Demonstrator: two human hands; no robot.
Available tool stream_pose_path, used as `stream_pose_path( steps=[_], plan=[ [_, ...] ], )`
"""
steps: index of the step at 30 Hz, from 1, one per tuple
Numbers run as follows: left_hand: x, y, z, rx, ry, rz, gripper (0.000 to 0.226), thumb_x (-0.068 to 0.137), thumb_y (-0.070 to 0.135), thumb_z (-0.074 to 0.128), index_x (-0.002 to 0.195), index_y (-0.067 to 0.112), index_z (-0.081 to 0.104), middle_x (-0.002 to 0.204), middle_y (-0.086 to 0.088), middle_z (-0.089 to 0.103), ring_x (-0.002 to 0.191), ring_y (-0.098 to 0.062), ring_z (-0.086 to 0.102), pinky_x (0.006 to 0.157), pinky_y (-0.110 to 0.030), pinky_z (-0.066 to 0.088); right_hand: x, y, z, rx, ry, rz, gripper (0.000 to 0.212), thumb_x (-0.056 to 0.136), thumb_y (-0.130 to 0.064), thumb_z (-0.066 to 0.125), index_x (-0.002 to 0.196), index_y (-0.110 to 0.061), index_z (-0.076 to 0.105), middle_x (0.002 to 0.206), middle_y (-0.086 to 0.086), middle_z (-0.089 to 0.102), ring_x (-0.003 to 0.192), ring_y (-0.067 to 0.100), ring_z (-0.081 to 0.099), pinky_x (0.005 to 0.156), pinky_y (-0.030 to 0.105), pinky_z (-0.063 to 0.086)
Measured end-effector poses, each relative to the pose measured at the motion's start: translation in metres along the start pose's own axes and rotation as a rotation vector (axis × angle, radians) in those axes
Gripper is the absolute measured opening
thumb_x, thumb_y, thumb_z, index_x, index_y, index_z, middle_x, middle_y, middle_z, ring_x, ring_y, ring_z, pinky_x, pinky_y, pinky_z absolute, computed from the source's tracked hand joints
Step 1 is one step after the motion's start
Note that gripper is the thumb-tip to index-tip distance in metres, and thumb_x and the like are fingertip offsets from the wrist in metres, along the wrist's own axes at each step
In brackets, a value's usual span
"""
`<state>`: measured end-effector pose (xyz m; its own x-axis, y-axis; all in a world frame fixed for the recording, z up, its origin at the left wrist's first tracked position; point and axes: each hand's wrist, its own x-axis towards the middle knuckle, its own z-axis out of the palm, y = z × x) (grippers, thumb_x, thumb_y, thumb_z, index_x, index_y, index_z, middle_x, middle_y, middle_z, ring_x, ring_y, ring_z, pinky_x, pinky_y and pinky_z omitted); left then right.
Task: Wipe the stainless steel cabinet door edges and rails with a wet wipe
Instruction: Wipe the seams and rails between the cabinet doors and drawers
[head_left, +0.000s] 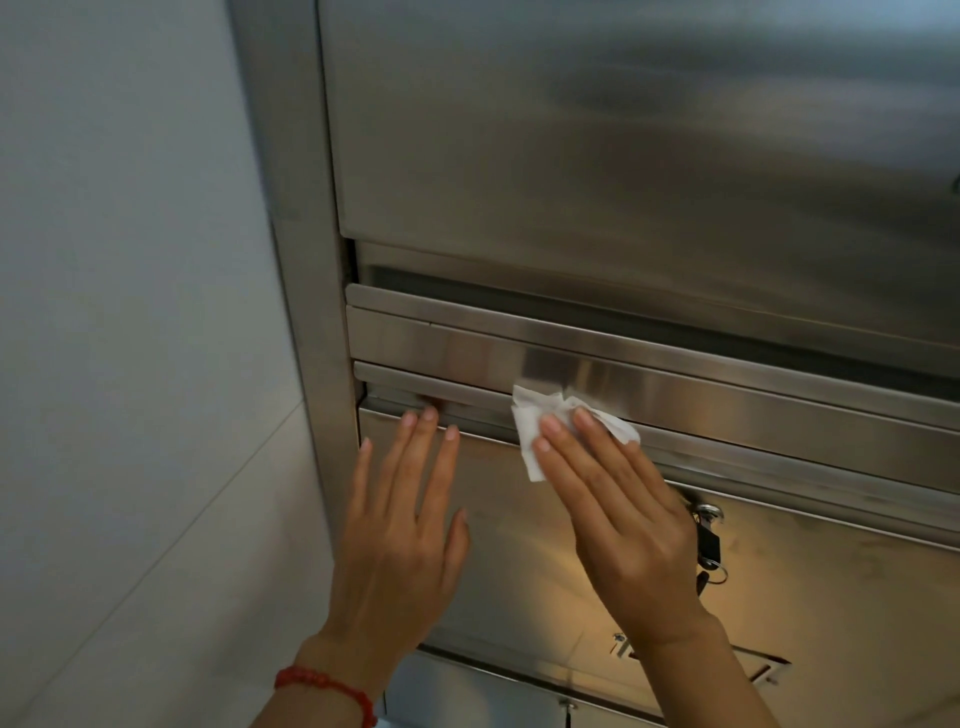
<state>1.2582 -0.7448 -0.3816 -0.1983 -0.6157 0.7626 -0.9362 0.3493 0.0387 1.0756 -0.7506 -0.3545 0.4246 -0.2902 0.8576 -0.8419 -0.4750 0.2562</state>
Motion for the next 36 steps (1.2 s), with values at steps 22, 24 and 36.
stream_pose_path(
  steps=[22,24,36],
  plan=[
    [-0.003,-0.009,0.002,-0.015,-0.019,0.045,0.054,0.087,0.021,0.040,0.137,0.001,0.038,0.143,-0.020,0.038,0.135,-0.032,0.032,0.101,-0.057,0.035,-0.001,0.001,-0.006,-0.042,-0.007,0.003,0.034,0.094,0.003,0.045,0.123,-0.006,0.059,0.134,0.008,0.052,0.128,0.023,0.046,0.106,0.037,0.037],
    [-0.003,-0.009,0.003,-0.019,-0.018,0.045,0.054,0.087,0.022,0.040,0.137,0.001,0.035,0.143,-0.020,0.038,0.135,-0.032,0.031,0.103,-0.057,0.034,0.002,-0.005,-0.002,-0.029,0.012,0.024,0.035,0.090,0.002,0.051,0.123,-0.006,0.059,0.133,0.008,0.052,0.127,0.023,0.047,0.106,0.037,0.038],
    [-0.002,-0.007,0.003,-0.025,-0.011,0.038,0.055,0.088,0.023,0.039,0.138,0.001,0.034,0.143,-0.022,0.038,0.134,-0.033,0.031,0.104,-0.056,0.032,0.001,-0.007,-0.009,-0.061,-0.011,0.030,0.031,0.094,0.001,0.048,0.121,-0.005,0.061,0.130,0.010,0.055,0.125,0.025,0.050,0.100,0.042,0.045]
  ],
)
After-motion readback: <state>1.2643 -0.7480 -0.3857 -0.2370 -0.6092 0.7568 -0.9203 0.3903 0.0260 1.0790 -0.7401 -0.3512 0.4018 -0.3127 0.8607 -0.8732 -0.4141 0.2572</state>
